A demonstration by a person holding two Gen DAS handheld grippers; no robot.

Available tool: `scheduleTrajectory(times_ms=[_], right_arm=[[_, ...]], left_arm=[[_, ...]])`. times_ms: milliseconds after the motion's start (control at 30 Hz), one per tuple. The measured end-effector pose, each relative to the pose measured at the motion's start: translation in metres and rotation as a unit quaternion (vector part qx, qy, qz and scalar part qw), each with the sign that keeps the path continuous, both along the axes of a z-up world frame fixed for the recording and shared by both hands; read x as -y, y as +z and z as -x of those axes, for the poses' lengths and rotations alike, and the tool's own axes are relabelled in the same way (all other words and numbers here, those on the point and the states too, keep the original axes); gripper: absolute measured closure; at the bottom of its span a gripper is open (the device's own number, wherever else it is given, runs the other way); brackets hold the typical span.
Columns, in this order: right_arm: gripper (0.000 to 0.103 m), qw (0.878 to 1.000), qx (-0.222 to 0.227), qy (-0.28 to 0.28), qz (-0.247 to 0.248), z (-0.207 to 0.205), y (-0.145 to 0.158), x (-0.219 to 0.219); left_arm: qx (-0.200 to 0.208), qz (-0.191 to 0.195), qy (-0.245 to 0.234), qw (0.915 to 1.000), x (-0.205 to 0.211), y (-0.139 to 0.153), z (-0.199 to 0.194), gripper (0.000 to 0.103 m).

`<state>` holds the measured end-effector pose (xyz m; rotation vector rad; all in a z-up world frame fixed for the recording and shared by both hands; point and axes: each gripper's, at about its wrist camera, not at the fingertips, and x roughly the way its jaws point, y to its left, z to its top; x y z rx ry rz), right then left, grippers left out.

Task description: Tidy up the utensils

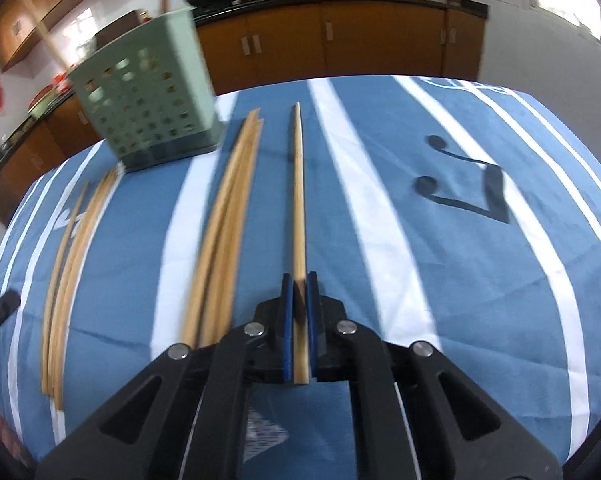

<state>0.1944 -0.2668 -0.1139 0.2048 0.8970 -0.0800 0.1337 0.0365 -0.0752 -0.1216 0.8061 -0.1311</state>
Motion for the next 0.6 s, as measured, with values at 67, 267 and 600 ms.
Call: scheduleTrajectory(times_ms=[67, 267, 600], right_arm=[[0.096, 1.0, 0.0, 0.002, 0.0, 0.0, 0.0, 0.001], [0.096, 1.0, 0.002, 0.008, 0.004, 0.002, 0.0, 0.0], [0.095, 1.0, 0.007, 0.018, 0.013, 0.001, -0.001, -0.004]], left_arm=[[-0.006, 0.001, -0.007, 1.0, 0.004, -0.003, 0.0, 0.068], [-0.035, -0.002, -0.019, 0.9992, 0.015, -0.017, -0.005, 0.077], [-0.039, -0.026, -0.003, 0.9989, 0.014, -0.022, -0.012, 0.095]])
